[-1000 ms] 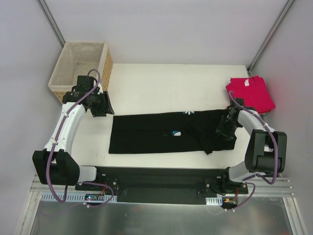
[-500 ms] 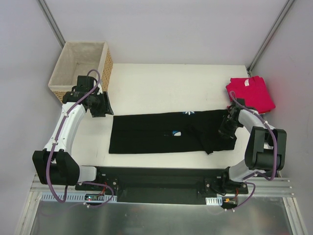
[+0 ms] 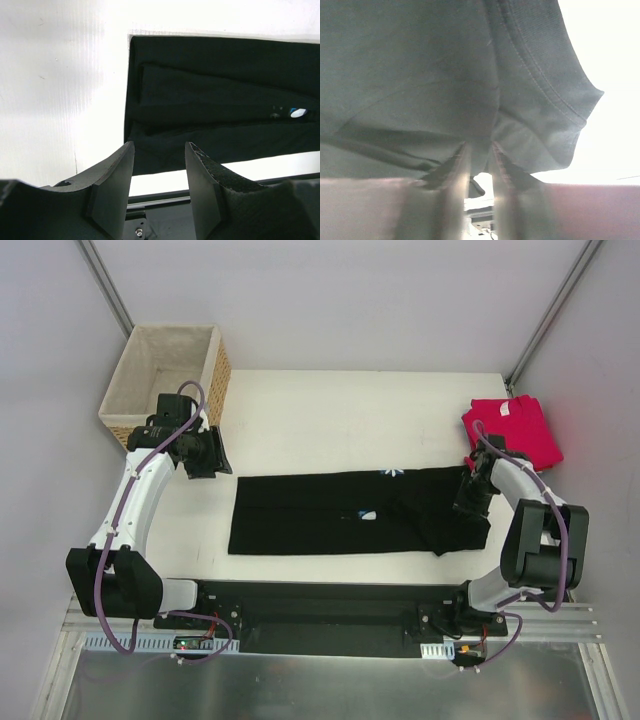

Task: Fold and stack the t-shirts

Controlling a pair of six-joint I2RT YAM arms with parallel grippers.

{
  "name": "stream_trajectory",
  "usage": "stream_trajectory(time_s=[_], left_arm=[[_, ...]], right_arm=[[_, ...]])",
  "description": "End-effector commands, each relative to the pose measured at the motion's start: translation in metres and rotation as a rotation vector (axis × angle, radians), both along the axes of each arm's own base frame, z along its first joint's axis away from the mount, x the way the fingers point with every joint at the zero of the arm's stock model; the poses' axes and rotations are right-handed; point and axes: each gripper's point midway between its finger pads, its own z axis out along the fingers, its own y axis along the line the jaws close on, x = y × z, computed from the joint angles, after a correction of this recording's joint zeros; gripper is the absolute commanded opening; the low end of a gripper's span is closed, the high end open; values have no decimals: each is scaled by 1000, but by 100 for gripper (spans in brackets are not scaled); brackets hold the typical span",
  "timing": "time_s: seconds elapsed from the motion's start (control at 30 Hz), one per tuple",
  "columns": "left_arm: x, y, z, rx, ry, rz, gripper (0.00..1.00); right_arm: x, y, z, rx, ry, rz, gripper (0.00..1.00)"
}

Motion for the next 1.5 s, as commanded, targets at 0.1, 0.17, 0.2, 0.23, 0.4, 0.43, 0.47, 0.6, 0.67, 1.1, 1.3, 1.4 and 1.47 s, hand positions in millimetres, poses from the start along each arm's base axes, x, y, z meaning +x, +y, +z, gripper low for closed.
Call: stream_trajectory(time_s=[0.1, 0.17, 0.2, 0.23, 0.4, 0.43, 0.47, 0.6, 0.67, 1.1, 1.3, 1.4, 1.47], left_arm=[[5, 1, 14, 17, -40, -19, 45], [6, 0, 14, 13, -38, -22, 45], [6, 0, 13, 12, -32, -21, 45], [7, 0, 13, 9, -33, -22, 45], [9, -3, 13, -5, -27, -24, 45], [9, -4, 13, -6, -25, -24, 45], [10, -3, 12, -6, -22, -23, 45], [11, -3, 11, -5, -19, -26, 45], [10, -3, 11, -3, -20, -26, 45], [2, 1, 7, 18, -19, -21, 45], [2, 2, 11, 22, -32, -22, 45], [1, -1, 7, 5, -16, -30, 45], [0, -3, 2, -6, 4, -28, 45]], right_arm=[[-13, -12, -11, -54, 65, -10, 39], [-9, -20, 1, -101, 33, -24, 42], [-9, -21, 12, -112, 5, -29, 42], [-2, -21, 23, -114, -36, -34, 45], [22, -10, 47, -50, -184, -36, 48], [27, -1, 46, 0, -196, -22, 48], [31, 2, 44, 21, -202, -8, 48], [59, 18, 31, 124, -246, 31, 48], [69, 29, 17, 195, -228, 45, 46], [107, 58, -7, 284, -256, 132, 40], [99, 57, 13, 208, -259, 155, 39], [93, 43, 27, 97, -206, 146, 38], [85, 34, 29, 46, -169, 167, 38]])
